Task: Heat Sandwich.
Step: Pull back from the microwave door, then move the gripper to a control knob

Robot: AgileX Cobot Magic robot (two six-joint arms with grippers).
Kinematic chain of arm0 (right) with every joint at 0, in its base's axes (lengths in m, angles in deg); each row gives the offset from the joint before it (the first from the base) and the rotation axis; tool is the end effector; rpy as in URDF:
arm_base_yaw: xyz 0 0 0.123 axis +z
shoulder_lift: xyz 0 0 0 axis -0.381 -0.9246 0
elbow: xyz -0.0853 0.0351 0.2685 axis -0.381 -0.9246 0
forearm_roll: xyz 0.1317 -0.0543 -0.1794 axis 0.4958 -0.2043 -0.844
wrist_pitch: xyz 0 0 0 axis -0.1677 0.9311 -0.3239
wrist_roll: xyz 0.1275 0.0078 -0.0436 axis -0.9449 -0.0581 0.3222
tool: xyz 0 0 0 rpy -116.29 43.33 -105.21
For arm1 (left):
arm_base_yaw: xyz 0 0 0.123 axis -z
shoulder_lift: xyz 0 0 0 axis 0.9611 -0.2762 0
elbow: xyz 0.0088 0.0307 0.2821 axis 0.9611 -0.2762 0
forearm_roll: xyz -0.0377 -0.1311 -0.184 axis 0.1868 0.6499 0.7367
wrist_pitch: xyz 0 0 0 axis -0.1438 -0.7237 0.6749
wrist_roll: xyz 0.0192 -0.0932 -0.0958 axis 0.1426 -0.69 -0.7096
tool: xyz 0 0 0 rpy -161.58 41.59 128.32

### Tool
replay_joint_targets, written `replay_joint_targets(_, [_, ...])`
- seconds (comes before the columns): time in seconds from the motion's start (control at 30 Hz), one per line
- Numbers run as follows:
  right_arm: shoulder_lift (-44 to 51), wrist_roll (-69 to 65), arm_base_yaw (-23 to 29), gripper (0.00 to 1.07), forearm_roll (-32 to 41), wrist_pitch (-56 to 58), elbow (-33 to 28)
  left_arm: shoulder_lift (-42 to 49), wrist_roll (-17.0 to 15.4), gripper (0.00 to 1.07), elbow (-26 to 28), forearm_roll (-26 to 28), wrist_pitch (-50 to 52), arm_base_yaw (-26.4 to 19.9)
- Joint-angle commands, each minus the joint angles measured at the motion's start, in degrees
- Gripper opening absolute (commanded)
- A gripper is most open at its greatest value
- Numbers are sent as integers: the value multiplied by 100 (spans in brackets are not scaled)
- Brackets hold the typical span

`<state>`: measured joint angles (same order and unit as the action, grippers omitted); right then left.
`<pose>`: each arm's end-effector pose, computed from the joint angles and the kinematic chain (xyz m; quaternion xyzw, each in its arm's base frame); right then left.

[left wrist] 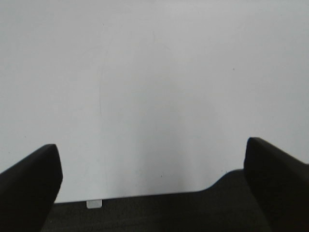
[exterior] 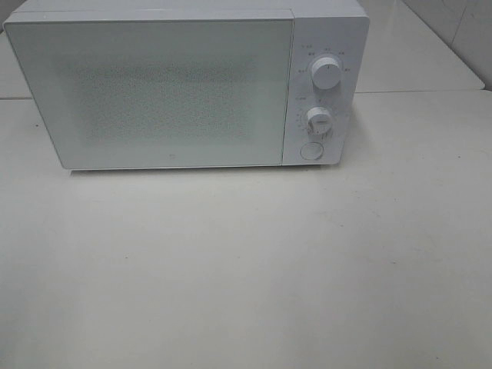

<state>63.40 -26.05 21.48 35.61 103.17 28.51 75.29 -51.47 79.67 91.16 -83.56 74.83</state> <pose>0.0148 -0.0035 0.2507 0.0258 0.8457 -0.0061 0.5330 0.0368 -0.0105 0.2445 0.0235 0.9124 -0.0361 0.4070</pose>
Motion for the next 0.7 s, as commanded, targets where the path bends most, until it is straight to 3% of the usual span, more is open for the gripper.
replay_joint_targets(0.03, [160,11,-40,76,-6,-52,-17,281,-40,97,-23,-11,63,-17])
replay_joint_targets(0.23, [160,11,-40,76,-6,-52,-17,854,-34,97,-252,-109,498,-17])
replay_joint_targets(0.7, [160,11,-40,76,-6,-52,-17,1518,-34,97,-241,-126,504,-17])
